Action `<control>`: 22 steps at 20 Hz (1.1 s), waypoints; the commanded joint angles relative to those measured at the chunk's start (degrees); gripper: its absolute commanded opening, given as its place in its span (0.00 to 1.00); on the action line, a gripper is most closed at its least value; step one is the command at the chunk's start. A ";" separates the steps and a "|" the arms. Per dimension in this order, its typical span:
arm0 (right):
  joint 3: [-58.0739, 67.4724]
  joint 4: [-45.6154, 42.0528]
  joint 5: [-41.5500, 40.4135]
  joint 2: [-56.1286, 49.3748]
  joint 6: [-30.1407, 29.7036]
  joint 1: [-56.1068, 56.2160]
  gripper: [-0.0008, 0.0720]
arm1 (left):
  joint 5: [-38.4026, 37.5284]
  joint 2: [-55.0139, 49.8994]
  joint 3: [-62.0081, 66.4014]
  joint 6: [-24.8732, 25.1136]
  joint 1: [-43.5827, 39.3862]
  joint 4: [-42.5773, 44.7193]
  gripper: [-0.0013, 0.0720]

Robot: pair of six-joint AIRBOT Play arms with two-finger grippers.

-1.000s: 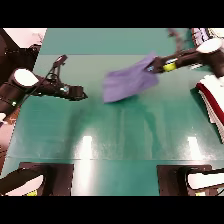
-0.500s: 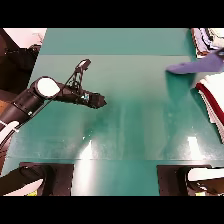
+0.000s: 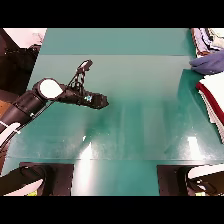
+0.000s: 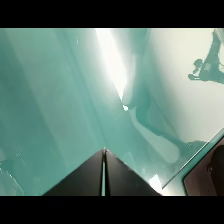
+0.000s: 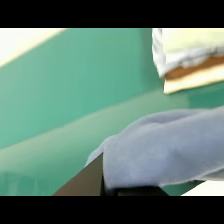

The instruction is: Fold the shirts.

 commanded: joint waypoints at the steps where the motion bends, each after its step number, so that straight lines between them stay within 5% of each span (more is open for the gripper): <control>1: 0.66 2.69 -0.04 2.45 -3.04 -1.09 0.03 | 0.52 0.00 -0.02 -0.09 -0.04 0.20 0.06; 8: -5.57 1.18 3.56 11.67 -5.35 -6.49 0.03 | 0.39 0.00 -0.02 0.39 -0.04 0.26 0.06; 15: -5.68 -18.45 17.79 13.42 1.22 -12.55 0.03 | -0.22 0.00 -0.02 0.42 -0.04 0.26 0.06; 20: -19.63 -27.50 17.55 21.38 3.32 -16.94 0.03 | -1.60 0.00 -0.02 2.05 -0.04 0.26 0.06; 21: -23.37 -28.11 17.57 23.12 3.32 -18.34 0.07 | -1.64 0.00 -0.02 2.12 -0.04 0.26 0.06; 22: -26.58 -28.35 17.57 24.57 3.30 -19.87 0.21 | -1.77 0.00 -0.02 2.12 -0.04 0.26 0.06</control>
